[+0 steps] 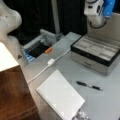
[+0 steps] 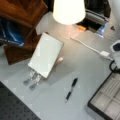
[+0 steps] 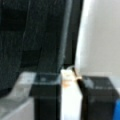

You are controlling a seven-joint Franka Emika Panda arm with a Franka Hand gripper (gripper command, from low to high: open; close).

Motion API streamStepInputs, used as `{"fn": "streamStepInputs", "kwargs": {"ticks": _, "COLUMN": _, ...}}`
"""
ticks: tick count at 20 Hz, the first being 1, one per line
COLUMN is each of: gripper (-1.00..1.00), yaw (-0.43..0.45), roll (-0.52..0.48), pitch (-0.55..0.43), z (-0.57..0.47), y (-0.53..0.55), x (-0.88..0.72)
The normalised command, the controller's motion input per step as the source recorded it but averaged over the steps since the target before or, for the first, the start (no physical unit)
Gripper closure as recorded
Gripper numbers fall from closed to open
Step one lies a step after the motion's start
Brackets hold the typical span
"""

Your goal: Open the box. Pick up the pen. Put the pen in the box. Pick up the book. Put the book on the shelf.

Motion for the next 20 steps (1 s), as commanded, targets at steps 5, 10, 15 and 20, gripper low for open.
{"fn": "streamStepInputs", "kwargs": {"ticks": 5, "gripper": -1.00, "yaw": -0.055, "roll": 0.145, "pitch": -0.075, "z": -0.09, "y": 0.18, "x": -0.07}}
{"fn": "streamStepInputs", "kwargs": {"ticks": 10, "gripper": -1.00, "yaw": -0.097, "roll": 0.148, "pitch": -0.107, "z": -0.13, "y": 0.20, "x": -0.11}}
{"fn": "streamStepInputs", "kwargs": {"ticks": 15, "gripper": -1.00, "yaw": -0.128, "roll": 0.151, "pitch": -0.118, "z": -0.18, "y": 0.17, "x": -0.18}}
{"fn": "streamStepInputs", "kwargs": {"ticks": 20, "gripper": -1.00, "yaw": -0.154, "roll": 0.161, "pitch": -0.110, "z": -0.22, "y": 0.09, "x": -0.25}}
